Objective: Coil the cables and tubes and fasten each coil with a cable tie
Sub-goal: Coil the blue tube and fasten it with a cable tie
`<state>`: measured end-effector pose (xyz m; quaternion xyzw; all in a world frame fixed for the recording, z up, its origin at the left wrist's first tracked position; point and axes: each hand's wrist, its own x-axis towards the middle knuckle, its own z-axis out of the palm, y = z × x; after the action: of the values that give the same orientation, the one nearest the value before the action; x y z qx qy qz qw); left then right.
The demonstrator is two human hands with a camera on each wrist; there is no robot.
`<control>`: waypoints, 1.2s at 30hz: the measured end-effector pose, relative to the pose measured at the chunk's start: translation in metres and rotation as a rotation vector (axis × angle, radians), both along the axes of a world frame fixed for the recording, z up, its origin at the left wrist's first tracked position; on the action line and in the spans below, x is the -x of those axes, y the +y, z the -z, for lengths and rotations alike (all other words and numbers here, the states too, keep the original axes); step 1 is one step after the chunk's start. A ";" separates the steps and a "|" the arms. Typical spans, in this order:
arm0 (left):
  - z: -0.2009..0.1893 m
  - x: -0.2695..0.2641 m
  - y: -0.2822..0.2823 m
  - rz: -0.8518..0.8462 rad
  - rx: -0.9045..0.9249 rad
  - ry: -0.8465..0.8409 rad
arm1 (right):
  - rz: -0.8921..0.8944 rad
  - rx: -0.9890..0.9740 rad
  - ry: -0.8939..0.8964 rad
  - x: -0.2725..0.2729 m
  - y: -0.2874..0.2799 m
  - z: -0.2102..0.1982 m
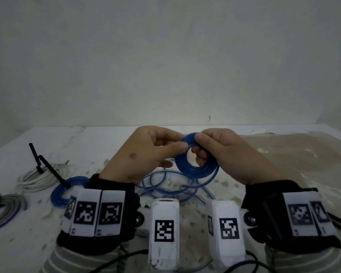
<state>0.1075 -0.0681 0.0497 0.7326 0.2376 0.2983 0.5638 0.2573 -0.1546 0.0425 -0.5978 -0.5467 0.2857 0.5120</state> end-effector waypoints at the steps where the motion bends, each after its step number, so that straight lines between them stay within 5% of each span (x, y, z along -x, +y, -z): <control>1: -0.002 0.001 -0.001 -0.005 -0.056 0.027 | 0.001 0.003 -0.005 0.001 0.000 0.000; 7: 0.003 -0.002 -0.004 0.044 -0.055 0.121 | 0.032 -0.039 -0.020 0.002 0.000 0.002; 15: 0.009 -0.014 -0.002 -0.155 0.170 -0.197 | 0.065 -0.214 0.392 0.006 0.009 0.001; 22: 0.012 -0.022 -0.008 -0.201 0.242 -0.277 | 0.155 -0.216 0.422 0.010 0.013 0.002; 30: 0.011 -0.018 -0.011 -0.049 0.307 -0.182 | 0.240 -0.217 0.000 -0.001 0.006 0.002; 36: 0.003 -0.006 -0.005 0.023 0.155 -0.079 | 0.064 -0.005 -0.270 0.002 0.000 -0.001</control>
<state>0.1130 -0.0736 0.0465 0.6770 0.2292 0.3011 0.6313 0.2558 -0.1548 0.0433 -0.6465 -0.5920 0.1849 0.4443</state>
